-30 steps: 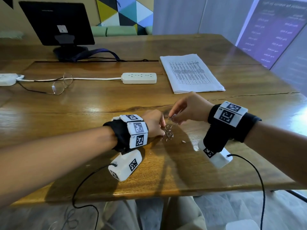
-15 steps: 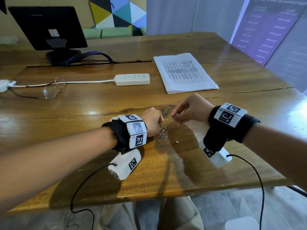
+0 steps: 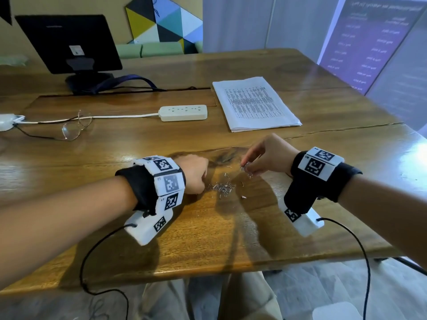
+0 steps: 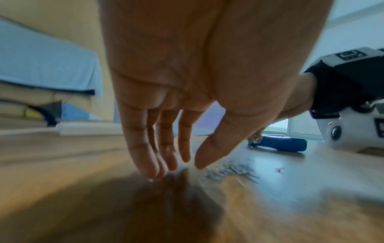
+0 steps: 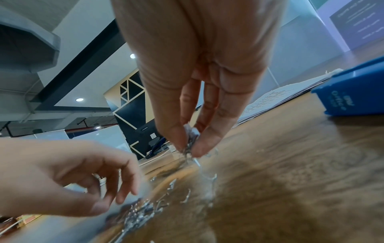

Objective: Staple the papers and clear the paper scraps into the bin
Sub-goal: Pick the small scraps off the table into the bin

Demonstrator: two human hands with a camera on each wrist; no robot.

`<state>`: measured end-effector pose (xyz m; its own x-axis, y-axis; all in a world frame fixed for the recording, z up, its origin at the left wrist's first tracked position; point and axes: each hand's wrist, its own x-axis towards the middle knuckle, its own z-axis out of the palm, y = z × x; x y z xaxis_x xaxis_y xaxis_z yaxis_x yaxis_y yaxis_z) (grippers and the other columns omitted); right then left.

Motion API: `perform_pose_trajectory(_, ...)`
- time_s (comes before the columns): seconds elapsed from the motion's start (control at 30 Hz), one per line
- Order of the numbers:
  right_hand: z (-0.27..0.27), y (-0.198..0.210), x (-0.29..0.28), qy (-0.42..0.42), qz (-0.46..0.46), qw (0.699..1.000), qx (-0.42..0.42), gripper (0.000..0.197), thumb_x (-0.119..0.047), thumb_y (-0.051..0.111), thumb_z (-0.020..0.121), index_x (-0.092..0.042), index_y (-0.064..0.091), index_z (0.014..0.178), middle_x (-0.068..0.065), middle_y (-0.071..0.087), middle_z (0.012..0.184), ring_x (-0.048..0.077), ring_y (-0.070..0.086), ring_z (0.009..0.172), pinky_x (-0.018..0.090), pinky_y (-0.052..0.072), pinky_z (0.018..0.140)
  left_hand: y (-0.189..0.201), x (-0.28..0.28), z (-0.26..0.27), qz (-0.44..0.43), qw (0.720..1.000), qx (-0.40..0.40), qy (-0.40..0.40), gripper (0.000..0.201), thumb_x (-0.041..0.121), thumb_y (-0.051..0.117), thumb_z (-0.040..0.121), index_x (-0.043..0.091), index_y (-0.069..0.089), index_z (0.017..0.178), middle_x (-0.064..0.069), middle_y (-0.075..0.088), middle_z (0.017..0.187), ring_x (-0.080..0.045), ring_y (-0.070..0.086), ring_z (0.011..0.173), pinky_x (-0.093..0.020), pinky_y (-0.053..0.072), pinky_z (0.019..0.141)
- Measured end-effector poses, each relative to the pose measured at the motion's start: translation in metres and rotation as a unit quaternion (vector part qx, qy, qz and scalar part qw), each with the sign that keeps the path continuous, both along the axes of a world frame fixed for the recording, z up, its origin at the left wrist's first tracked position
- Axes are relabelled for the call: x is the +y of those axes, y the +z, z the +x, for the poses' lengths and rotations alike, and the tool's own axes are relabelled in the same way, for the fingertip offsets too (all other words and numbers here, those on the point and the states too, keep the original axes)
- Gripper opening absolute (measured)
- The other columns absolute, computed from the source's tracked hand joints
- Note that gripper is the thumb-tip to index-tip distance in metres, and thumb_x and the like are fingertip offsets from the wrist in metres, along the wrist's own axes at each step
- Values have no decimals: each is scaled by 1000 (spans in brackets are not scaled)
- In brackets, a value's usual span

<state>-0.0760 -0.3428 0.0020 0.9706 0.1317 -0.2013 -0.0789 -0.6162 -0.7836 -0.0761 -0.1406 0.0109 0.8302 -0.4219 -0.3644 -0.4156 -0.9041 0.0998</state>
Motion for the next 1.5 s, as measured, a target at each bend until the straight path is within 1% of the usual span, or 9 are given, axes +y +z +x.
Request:
perform_pose_trajectory(0.13,2,-2,5,7,-3,1000,10,6,2,75,72,-4,73,71,-1,67,51,6,62,44,15,50,48,-6,0,-10,-40,998,36,35,28,10,55,87,15,57,115,0,55,102,-16,50,94,-27,45,81)
perform_pose_trajectory(0.27,1,-4,11,6,6,1000,14,4,2,75,72,-1,72,74,2,68,54,7,63,45,15,52,48,-7,-13,-12,-121,990,50,51,35,18,65,83,15,57,116,0,61,109,-18,57,103,-30,49,86)
perform_pose_trajectory(0.37,0,-6,10,2,-2,1000,17,6,2,76,71,-2,73,74,7,68,60,11,64,48,17,55,51,-12,-17,-15,-113,992,30,42,49,30,73,77,15,50,118,-2,56,108,-20,55,102,-33,47,83)
perform_pose_trajectory(0.57,-1,-4,2,-2,-15,1000,8,7,1,76,72,-1,74,78,6,66,64,10,63,50,20,58,57,-18,-20,-19,-88,994,-45,-49,45,30,66,85,22,57,128,-3,51,126,-21,49,119,-31,43,96)
perform_pose_trajectory(0.77,-2,-3,-3,-19,-10,1000,2,8,1,77,71,0,74,78,6,67,63,7,63,48,17,54,53,-20,-19,-21,-49,980,-35,-192,45,17,48,96,24,43,141,-1,43,144,-23,45,129,-38,39,105)
perform_pose_trajectory(0.87,-2,-2,-3,-24,-8,1000,0,7,1,77,70,-4,75,74,5,68,62,7,62,47,17,53,52,-17,-14,-15,-47,977,-21,-207,37,23,43,98,13,55,132,-4,53,135,-24,52,121,-34,42,100)
perform_pose_trajectory(1.0,-2,-1,-3,-25,-3,1000,1,8,1,77,70,-7,74,71,1,68,57,6,63,47,18,54,53,-15,-5,-10,-47,967,-48,-246,31,19,49,96,18,62,125,0,58,129,-21,54,117,-28,44,92)
perform_pose_trajectory(1.3,0,2,-2,-23,-7,1000,-4,10,0,78,69,-9,74,68,4,70,60,10,65,52,21,57,58,-14,-11,0,-86,970,-68,-219,20,15,61,89,17,73,105,-1,70,108,-17,63,102,-19,44,79)
perform_pose_trajectory(1.5,6,4,-1,-30,-21,999,-6,14,-3,80,68,-14,74,64,7,72,64,12,66,56,25,58,63,-9,-18,8,-102,984,-21,-148,15,9,66,83,14,76,94,-1,74,98,-15,68,92,-26,54,85)
